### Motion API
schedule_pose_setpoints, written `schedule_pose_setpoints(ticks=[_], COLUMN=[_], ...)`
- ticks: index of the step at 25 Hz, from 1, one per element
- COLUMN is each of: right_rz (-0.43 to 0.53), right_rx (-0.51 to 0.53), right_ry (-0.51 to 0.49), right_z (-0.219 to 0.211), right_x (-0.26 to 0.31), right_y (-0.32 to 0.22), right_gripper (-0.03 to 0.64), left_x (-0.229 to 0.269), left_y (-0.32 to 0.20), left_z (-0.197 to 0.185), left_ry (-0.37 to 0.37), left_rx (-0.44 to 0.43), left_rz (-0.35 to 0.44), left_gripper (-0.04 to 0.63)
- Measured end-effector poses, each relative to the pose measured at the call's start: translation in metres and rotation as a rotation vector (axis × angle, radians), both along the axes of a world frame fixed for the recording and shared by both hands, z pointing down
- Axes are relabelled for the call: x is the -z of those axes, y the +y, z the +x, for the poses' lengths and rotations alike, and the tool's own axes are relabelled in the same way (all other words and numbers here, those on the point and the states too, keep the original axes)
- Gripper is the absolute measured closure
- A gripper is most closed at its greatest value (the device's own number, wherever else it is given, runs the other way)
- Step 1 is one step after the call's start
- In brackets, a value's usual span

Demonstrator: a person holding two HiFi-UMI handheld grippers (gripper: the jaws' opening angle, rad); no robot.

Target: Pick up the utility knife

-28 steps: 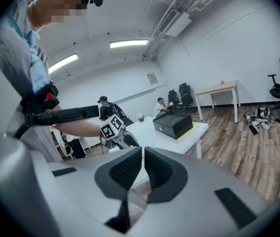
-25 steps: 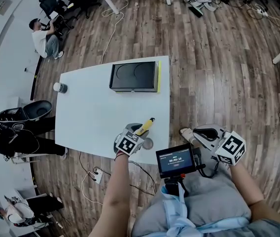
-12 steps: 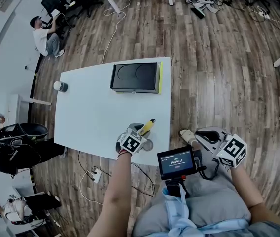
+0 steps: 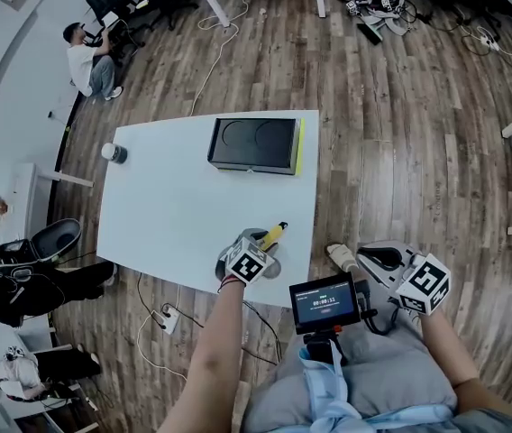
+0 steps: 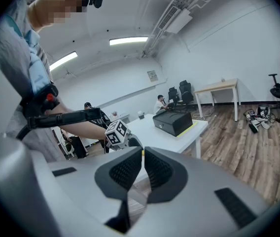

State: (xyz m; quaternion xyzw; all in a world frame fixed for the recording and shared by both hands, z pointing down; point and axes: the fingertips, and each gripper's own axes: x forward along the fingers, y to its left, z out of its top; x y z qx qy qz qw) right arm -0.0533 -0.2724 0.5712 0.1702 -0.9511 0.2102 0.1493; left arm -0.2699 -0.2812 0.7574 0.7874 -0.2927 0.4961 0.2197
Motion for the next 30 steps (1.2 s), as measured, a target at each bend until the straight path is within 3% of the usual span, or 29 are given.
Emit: schedule_pose_setpoints(ticks=[6,12,21,30], right_rz=[-0.002,0.0,-0.006,-0.005], right_rx=[0.004,0.007,0.008,0.016], right_ry=[0.011,0.015,0.025,0.023], right_z=[0.002,0.006,0.007,0.01], right_x=[-0.005,-0.009,-0.006,-0.009], right_y=[0.004,0.006,0.008,0.008], right_gripper=[0.584,0.584,0.584,0.584], left_x=[-0.004,-0.008,-0.002,-0.003], left_y=[0.0,-0.001,-0.003,-0.003], left_z=[-0.002,-0.001,-0.003,-0.005], left_ry=[0.032,0.064,0.047,0.027], left_rx=[0.04,0.027,0.055,0.119], left_rz=[0.007,-0.012,-0.044,-0.005], left_gripper=[0.443,0.443,0.462,0.469])
